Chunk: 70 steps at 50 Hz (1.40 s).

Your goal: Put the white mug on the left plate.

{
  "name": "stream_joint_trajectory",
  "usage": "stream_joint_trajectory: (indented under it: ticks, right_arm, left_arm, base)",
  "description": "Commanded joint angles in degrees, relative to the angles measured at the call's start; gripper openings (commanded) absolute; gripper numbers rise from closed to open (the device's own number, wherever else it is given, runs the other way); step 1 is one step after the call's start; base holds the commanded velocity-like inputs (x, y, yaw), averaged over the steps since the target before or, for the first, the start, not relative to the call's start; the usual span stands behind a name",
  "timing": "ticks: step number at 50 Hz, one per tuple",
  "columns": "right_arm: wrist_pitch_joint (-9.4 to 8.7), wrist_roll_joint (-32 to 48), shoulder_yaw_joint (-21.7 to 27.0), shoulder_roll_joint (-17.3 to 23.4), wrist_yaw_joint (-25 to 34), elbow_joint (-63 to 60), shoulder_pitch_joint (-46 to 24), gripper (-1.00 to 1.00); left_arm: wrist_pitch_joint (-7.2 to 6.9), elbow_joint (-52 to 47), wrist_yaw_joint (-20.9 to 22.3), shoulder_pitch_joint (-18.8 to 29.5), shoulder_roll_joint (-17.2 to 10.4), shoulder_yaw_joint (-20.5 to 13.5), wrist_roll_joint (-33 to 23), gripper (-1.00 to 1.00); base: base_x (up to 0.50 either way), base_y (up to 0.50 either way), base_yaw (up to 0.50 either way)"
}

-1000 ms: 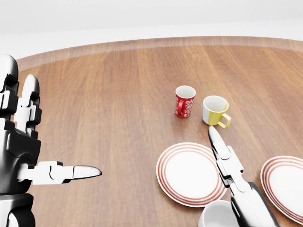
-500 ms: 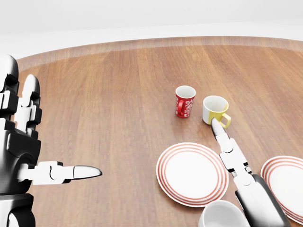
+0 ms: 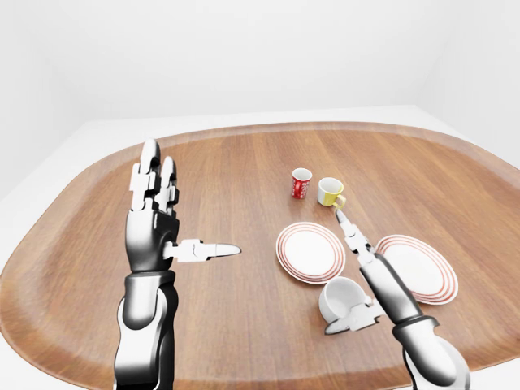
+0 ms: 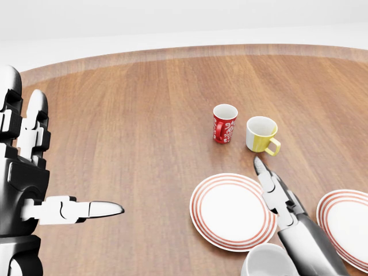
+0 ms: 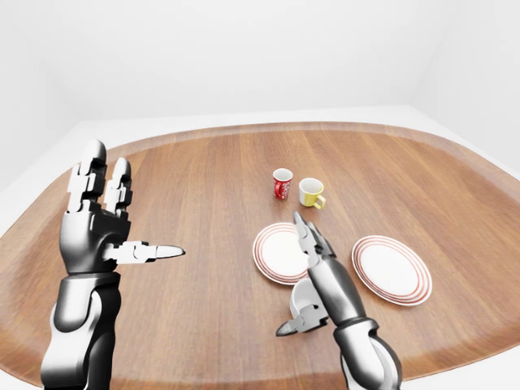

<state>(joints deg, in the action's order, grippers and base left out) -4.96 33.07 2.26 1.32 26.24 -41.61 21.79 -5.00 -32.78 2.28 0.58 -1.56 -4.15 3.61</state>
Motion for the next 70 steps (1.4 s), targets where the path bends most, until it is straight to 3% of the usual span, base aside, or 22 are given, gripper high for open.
stream_joint_trajectory:
  ticks: [1,9,15,28,44,58,70]
  right_arm:
    - [1.34,6.57,-1.0,0.51,0.67,3.09,0.77,1.0]
    - [2.61,9.8,-1.86,0.69,0.1,4.63,-0.06,1.0]
    - [2.33,11.52,-2.66,0.7,0.14,4.46,-1.01,1.0]
    - [5.77,16.5,-2.84,1.5,-1.63,6.84,-2.31,1.0]
    - [5.97,19.59,-3.5,1.9,-1.47,9.1,-4.33,1.0]
    - [8.62,21.43,-2.46,2.46,-2.04,13.29,-4.73,1.0]
    - [7.98,20.82,-2.1,2.4,0.56,14.41,-4.4,1.0]
  left_arm:
    - [0.0,-0.2,-0.07,-0.1,0.05,0.09,-0.05,0.99]
    - [0.0,-0.19,-0.01,-0.05,0.03,0.07,-0.04,0.99]
    - [0.0,0.03,0.1,-0.06,0.0,0.07,-0.06,0.99]
    - [0.0,0.05,0.09,-0.02,0.01,0.08,-0.05,0.99]
    - [0.0,0.06,0.13,-0.21,0.06,0.16,-0.09,0.99]
    - [0.0,-0.12,0.1,-0.07,0.04,0.15,-0.06,0.99]
    - [0.0,-0.06,0.14,-0.08,0.04,0.16,-0.06,0.99]
  base:
    - [0.0,0.0,0.0]
    - [0.0,0.0,0.0]
    - [0.0,0.0,0.0]
    - [0.0,0.0,0.0]
    - [0.0,0.0,0.0]
    - [0.0,0.0,0.0]
    - [0.0,0.0,0.0]
